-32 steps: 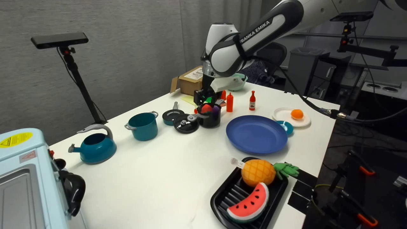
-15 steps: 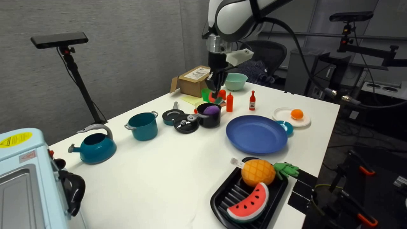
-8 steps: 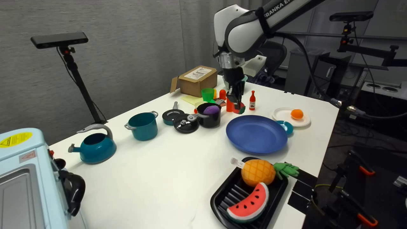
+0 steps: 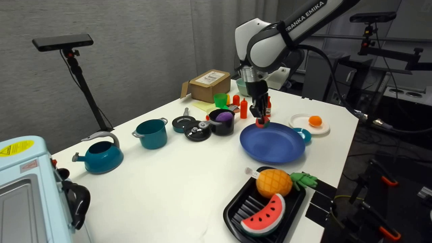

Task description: Put the strawberry, the eggplant, the pineapple, the watermelon and the orange plush toys on the blue plate

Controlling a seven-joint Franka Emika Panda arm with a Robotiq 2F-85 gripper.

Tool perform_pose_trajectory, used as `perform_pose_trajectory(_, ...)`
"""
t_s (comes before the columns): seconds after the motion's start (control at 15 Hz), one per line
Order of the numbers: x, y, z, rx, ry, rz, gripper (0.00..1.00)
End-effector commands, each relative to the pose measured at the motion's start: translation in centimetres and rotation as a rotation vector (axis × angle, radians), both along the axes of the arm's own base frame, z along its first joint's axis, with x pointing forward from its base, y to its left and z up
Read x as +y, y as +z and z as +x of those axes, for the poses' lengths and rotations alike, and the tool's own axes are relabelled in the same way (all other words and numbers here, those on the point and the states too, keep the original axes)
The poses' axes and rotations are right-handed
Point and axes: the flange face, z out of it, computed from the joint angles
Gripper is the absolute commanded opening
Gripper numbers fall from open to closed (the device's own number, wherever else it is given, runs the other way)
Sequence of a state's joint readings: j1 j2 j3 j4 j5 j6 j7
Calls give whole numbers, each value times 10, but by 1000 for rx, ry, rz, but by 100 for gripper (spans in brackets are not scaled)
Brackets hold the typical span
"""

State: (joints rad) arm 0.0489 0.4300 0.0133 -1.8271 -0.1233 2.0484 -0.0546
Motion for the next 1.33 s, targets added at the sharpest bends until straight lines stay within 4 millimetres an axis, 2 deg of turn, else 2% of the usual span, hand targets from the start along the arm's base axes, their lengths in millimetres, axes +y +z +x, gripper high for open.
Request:
perform_pose_trajectory(0.0, -11, 12, -1, -56, -7, 18, 58)
perform_pose_trajectory(0.33, -30, 40, 25, -193, -77, 52, 97)
perform_pose_trajectory(0.4, -33, 48, 31, -211, -89, 66, 100)
perform_pose_trajectory(0.73, -40, 72, 61, -315, -133, 101, 100)
perform_pose_trajectory(0.87, -20, 61, 77, -358, -163, 109, 100)
perform_pose_trajectory(1.27, 19, 29, 113, -455, -367, 131, 100)
